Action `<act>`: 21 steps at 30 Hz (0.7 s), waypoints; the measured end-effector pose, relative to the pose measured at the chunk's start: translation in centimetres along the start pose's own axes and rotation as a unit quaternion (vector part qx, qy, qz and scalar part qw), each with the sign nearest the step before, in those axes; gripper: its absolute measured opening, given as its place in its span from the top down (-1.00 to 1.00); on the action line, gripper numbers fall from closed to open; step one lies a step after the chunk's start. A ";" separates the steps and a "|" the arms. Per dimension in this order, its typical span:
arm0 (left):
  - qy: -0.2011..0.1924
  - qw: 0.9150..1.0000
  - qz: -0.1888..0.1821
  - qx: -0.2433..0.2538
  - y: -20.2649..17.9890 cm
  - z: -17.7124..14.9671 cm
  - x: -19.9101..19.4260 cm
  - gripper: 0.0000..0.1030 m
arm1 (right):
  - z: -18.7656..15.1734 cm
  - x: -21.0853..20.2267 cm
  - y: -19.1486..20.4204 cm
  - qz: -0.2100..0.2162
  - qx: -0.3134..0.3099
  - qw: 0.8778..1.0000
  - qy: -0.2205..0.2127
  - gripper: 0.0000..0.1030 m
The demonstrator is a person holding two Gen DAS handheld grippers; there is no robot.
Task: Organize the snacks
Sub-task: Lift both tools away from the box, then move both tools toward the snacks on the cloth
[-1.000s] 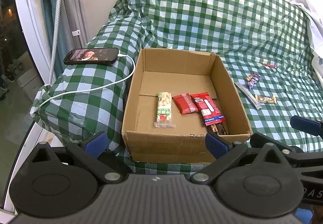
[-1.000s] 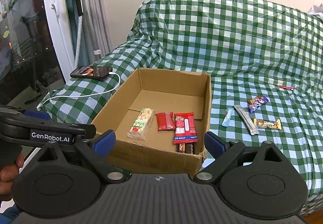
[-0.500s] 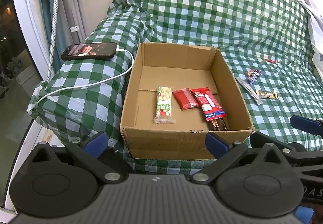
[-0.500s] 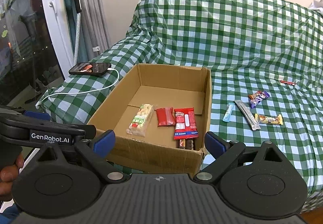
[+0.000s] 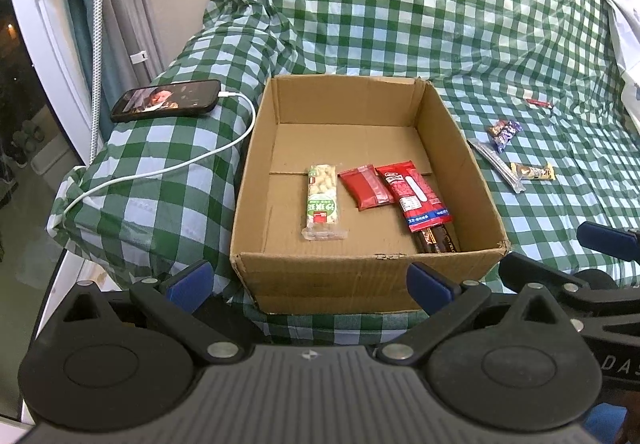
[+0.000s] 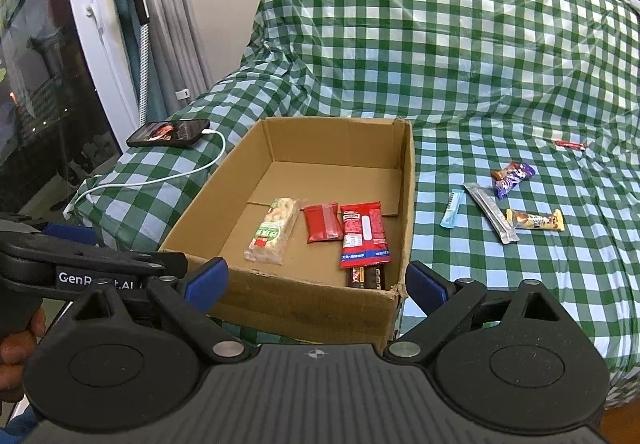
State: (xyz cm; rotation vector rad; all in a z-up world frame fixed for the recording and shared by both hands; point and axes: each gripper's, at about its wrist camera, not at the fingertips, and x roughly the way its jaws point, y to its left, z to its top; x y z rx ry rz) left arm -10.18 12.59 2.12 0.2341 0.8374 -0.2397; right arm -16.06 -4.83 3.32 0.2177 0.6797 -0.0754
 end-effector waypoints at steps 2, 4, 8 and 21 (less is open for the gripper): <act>0.004 1.000 0.000 0.001 -0.3 0.3 0.3 -0.99 | 0.0 0.2 -0.5 -0.001 0.007 1.000 -0.001 -0.85; 0.007 1.000 -0.001 0.001 -0.7 0.7 0.5 -0.99 | 0.1 0.3 -1.1 -0.003 0.016 1.000 -0.001 -0.85; 0.007 1.000 -0.004 0.007 -1.8 1.8 0.9 -0.99 | 0.2 0.3 -2.7 -0.012 0.032 0.999 -0.007 -0.85; 0.017 0.996 -0.062 0.054 -10.5 7.1 3.5 -0.99 | 0.6 -0.4 -12.7 -0.103 0.103 0.989 -0.034 -0.86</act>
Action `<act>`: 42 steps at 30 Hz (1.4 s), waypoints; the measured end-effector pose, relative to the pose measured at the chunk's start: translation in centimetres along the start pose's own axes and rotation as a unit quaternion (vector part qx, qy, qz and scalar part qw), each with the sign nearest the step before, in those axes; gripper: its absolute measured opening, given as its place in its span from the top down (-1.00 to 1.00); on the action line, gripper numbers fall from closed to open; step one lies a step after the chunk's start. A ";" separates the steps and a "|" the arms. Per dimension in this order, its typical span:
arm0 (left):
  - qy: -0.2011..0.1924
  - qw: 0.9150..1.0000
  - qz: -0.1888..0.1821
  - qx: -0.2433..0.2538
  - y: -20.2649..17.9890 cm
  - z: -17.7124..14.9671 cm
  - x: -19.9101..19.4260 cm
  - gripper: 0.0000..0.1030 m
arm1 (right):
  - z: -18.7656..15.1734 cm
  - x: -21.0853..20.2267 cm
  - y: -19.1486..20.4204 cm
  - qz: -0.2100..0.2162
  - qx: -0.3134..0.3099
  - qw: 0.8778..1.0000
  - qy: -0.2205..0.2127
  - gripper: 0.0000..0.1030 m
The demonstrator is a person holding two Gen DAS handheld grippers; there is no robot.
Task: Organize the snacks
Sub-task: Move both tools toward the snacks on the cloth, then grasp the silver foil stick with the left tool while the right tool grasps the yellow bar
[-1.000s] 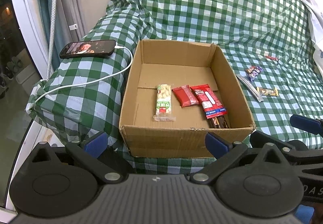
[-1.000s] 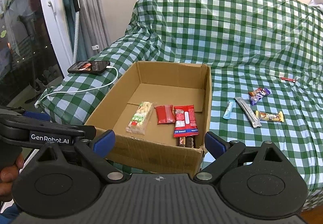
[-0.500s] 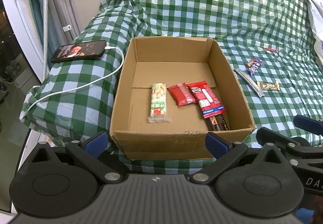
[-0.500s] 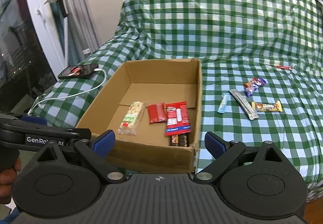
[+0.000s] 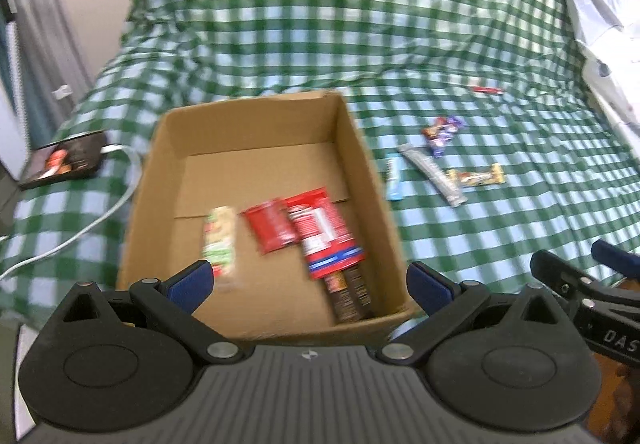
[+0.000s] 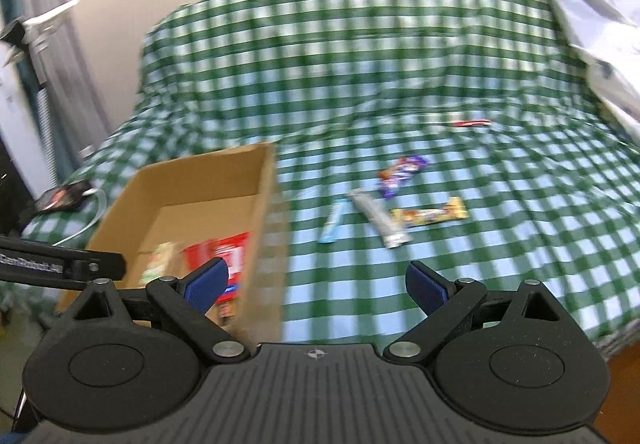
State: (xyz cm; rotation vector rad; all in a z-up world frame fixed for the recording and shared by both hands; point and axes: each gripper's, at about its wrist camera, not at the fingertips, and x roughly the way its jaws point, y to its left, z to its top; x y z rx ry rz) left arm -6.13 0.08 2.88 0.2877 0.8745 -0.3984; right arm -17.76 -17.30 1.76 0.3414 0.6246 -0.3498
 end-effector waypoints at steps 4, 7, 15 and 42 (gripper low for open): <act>0.007 1.000 -0.017 0.016 -3.3 2.4 2.1 -0.99 | 0.7 1.2 -3.7 -0.032 0.024 0.999 -0.006 -0.86; 0.019 0.999 -0.021 0.031 -5.9 4.2 4.6 -0.99 | 1.3 2.8 -6.3 -0.054 0.042 0.998 -0.009 -0.86; 0.044 0.997 -0.011 0.054 -9.9 7.2 10.0 -0.99 | 3.6 13.0 -12.0 -0.063 -0.008 0.998 0.013 -0.89; 0.112 0.993 -0.026 0.020 -17.5 12.1 24.7 -0.99 | 4.4 31.6 -20.6 -0.003 -0.118 0.988 0.099 0.49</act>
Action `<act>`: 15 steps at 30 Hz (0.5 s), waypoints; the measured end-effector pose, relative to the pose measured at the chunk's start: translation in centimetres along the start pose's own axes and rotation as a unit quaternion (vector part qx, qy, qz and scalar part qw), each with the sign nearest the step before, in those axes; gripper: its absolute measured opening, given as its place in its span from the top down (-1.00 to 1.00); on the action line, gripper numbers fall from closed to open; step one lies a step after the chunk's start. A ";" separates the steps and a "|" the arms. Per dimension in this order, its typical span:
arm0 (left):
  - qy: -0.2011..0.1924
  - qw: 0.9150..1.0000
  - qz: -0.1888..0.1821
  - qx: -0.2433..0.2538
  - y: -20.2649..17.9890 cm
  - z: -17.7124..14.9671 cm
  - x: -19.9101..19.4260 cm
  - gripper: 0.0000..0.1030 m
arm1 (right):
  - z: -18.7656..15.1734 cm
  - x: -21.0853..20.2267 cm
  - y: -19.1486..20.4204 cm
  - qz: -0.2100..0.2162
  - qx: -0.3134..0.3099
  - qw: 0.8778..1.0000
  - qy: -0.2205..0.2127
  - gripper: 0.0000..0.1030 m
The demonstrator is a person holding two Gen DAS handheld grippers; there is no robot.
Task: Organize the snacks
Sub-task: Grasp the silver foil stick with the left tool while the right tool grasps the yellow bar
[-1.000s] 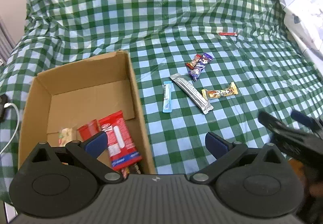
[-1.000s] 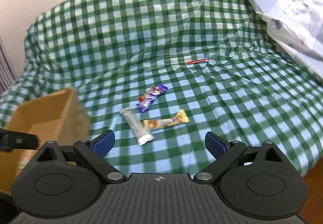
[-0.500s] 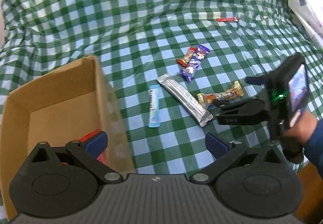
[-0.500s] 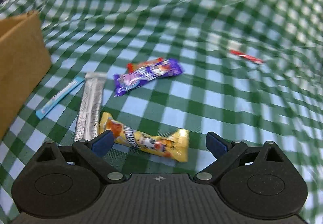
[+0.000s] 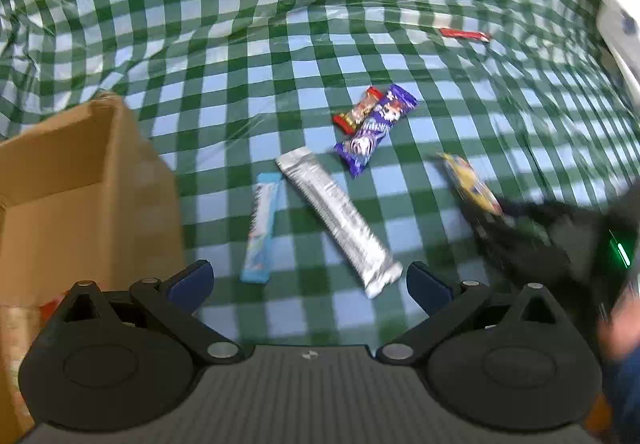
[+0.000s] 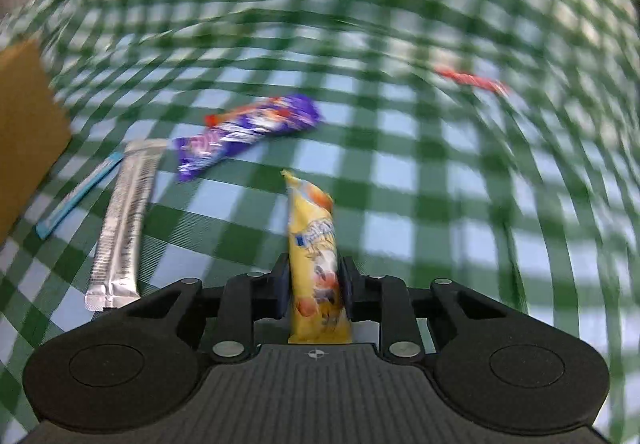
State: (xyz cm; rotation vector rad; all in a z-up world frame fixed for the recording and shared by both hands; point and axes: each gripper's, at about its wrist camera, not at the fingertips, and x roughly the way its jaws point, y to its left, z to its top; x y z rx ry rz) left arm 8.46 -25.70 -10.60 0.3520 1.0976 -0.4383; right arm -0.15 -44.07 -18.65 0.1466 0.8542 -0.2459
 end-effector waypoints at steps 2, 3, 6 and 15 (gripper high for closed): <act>0.001 1.000 -0.002 -0.029 -0.5 1.0 2.0 -0.99 | -0.8 -0.5 -0.6 -0.003 0.013 1.000 -0.005 0.49; 0.003 0.999 -0.001 -0.043 -0.7 1.5 3.1 -0.99 | -1.0 -0.7 -0.7 -0.006 0.014 1.000 -0.008 0.49; 0.013 0.997 0.022 -0.075 -1.0 2.8 6.4 -0.99 | -1.7 -1.1 -0.8 -0.011 0.016 1.000 -0.013 0.49; 0.061 0.990 0.043 -0.118 -0.1 4.6 12.3 -0.88 | -2.1 -1.0 -1.0 -0.011 0.035 0.999 -0.019 0.44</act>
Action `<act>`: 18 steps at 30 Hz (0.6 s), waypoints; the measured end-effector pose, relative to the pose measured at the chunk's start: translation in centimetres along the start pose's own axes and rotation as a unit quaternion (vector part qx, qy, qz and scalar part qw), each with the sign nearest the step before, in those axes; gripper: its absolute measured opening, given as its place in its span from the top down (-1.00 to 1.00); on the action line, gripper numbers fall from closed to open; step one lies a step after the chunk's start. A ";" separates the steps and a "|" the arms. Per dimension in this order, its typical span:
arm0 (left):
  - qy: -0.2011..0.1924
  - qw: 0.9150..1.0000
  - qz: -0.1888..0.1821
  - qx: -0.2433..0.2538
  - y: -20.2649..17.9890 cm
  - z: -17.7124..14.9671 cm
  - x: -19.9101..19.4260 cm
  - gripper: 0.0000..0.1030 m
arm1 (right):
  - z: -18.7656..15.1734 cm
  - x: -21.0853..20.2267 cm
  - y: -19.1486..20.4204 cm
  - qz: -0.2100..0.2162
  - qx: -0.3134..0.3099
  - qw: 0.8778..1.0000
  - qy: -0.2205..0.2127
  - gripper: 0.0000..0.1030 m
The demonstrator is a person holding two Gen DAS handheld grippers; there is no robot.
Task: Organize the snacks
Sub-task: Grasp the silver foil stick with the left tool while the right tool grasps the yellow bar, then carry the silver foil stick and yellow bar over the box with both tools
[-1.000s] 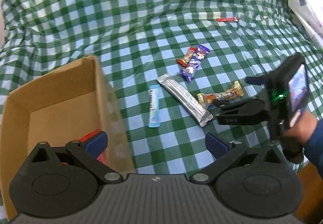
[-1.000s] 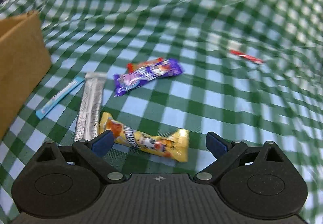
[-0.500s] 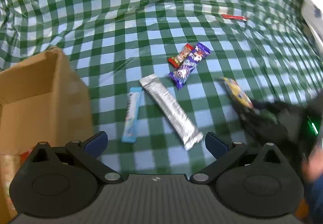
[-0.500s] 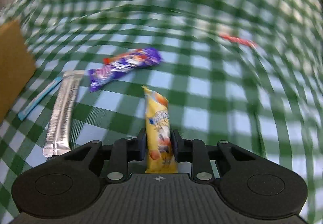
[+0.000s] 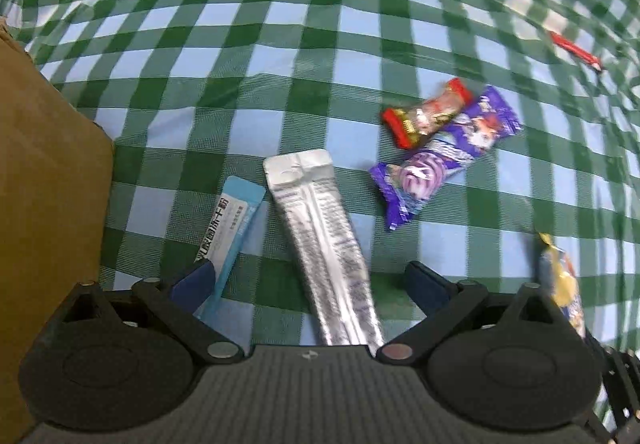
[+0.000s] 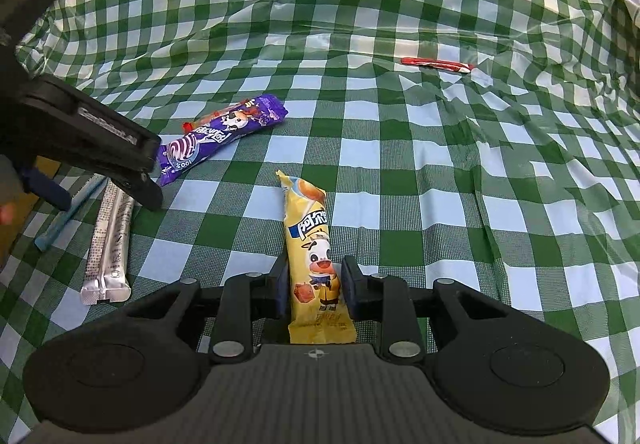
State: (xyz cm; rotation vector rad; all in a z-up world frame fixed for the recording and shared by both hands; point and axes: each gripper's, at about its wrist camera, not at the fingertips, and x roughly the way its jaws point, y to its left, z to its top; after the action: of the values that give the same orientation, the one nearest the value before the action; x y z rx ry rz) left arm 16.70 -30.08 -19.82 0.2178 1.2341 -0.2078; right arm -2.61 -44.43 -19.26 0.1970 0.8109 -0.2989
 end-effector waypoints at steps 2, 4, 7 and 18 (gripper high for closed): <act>-0.017 1.000 0.010 0.009 0.0 0.0 -0.8 -0.07 | -0.1 0.0 0.1 -0.003 -0.001 1.000 -0.001 0.44; -0.004 1.000 0.000 0.006 0.3 0.2 -1.8 0.51 | 0.0 -0.2 0.3 -0.009 0.001 1.000 -0.001 0.57; -0.013 1.000 -0.024 0.009 0.7 0.0 -3.7 0.54 | 0.2 -1.3 0.7 -0.013 0.009 1.000 -0.012 0.62; -0.049 0.991 -0.119 0.044 4.7 -6.3 -15.4 0.55 | 1.3 -10.4 4.0 -0.008 0.058 0.994 -0.088 0.64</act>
State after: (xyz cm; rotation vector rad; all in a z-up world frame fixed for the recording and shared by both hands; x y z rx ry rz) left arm 7.38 -23.27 -7.00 0.1342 1.1528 -0.4744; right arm -7.13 -39.11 -10.47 0.2699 0.6218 -0.3747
